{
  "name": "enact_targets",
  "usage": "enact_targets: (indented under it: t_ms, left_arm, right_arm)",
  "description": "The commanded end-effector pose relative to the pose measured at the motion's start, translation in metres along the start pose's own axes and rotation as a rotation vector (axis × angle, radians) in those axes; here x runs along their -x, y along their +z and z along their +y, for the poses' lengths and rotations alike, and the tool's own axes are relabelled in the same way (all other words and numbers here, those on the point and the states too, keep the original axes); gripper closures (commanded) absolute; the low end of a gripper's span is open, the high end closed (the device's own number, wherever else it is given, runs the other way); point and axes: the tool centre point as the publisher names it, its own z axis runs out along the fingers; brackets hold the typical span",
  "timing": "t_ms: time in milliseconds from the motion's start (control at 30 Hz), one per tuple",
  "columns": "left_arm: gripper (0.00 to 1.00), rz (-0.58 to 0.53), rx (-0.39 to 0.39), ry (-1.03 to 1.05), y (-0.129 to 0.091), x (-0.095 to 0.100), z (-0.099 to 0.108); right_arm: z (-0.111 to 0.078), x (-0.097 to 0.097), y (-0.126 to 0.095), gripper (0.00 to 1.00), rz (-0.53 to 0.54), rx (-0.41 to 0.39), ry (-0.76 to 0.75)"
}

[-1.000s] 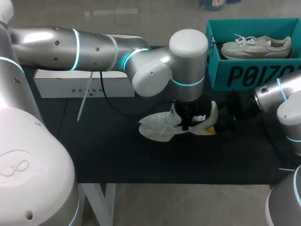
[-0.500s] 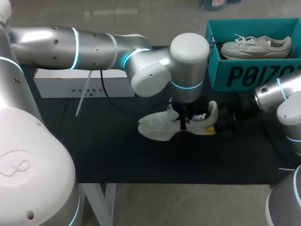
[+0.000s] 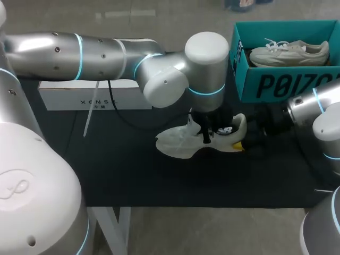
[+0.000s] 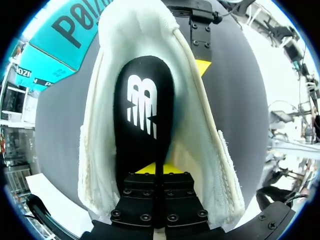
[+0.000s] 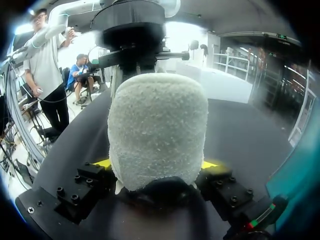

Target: Take the shoe out of the shoebox, open the shoe tongue, remove and reinsert the insole, then place the shoe into the shoebox

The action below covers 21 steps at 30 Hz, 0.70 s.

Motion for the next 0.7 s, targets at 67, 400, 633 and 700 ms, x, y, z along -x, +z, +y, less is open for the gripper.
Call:
enact_targets:
  t_ms: [67,400,633,700]
  left_arm:
    - [1.0,0.007,-0.052,-0.015,-0.027,0.008,0.019]
    - [1.0,0.072,-0.168,-0.015,-0.047,0.01,0.019]
    - [1.0,0.13,-0.261,0.022,-0.065,0.007,0.015]
    - [1.0,0.135,-0.276,0.036,-0.07,0.006,0.011]
  right_arm:
    - [-0.001,0.0,0.001,1.0,0.001,-0.002,0.0]
    - [-0.001,0.0,0.001,1.0,0.001,-0.002,0.0]
    - [-0.001,0.0,0.001,1.0,0.001,-0.002,0.0]
    - [-0.001,0.0,0.001,1.0,0.001,-0.002,0.0]
